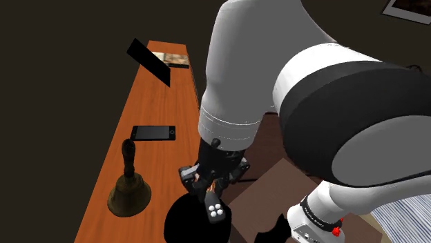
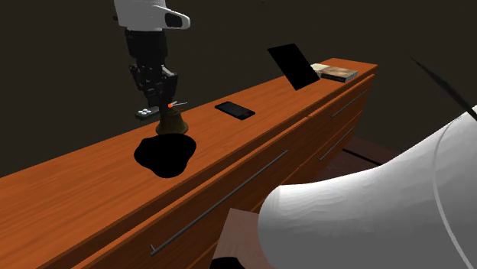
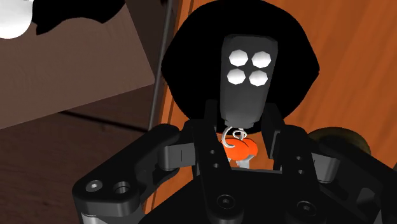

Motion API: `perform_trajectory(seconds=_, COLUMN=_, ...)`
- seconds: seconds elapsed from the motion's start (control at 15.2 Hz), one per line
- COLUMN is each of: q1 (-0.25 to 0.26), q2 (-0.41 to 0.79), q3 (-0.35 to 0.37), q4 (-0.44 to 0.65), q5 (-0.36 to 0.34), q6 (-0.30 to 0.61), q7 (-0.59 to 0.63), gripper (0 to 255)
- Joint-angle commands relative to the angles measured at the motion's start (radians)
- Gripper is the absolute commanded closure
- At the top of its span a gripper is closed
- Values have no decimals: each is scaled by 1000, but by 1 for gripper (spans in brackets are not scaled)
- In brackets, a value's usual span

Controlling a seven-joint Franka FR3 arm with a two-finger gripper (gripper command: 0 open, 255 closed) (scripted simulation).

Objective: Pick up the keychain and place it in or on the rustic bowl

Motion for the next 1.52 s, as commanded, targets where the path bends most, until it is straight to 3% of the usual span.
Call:
perform_trajectory(seconds=0.0, q1=14, q2=-8, q3=29, q4=14, q5=15, q6=-8, q7=43, gripper=255)
perform_trajectory(seconds=1.12, q1=4, q2=34, q3=140, q4=-147, q5=51, q6=207, q7=47, gripper=255)
perform_trajectory(seconds=1.45, q1=4, q2=34, q3=140, q4=-147, q5=51, q6=207, q7=47, gripper=255)
